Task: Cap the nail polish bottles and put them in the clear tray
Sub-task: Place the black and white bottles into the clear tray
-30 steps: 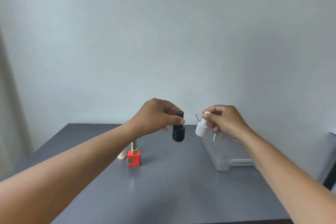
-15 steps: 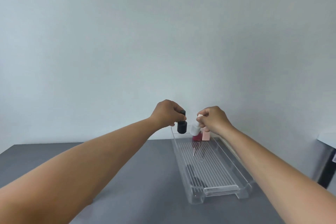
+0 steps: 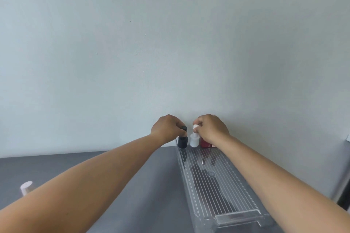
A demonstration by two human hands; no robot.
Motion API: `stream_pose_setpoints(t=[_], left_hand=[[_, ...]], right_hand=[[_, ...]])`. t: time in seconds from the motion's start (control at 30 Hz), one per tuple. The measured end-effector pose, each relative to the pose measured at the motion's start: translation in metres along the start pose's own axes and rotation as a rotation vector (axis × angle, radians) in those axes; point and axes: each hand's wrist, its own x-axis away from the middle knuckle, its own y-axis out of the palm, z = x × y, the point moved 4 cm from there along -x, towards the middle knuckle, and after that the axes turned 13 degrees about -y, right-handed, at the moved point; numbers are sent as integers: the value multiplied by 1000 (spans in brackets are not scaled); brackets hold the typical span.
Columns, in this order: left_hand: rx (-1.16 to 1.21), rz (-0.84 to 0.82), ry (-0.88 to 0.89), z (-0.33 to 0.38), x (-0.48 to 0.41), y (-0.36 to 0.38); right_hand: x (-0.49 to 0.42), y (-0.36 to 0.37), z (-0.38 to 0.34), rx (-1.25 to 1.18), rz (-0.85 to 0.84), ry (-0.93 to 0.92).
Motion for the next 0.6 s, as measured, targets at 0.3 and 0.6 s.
stream_pose_setpoints(t=[0.3,0.6], left_hand=[[19,39,-13,-9,-3,4],[52,52,-12,-8,3,5]], right_hand=[[-1,11,1,53,3,16],[4,8,1,58,52,14]])
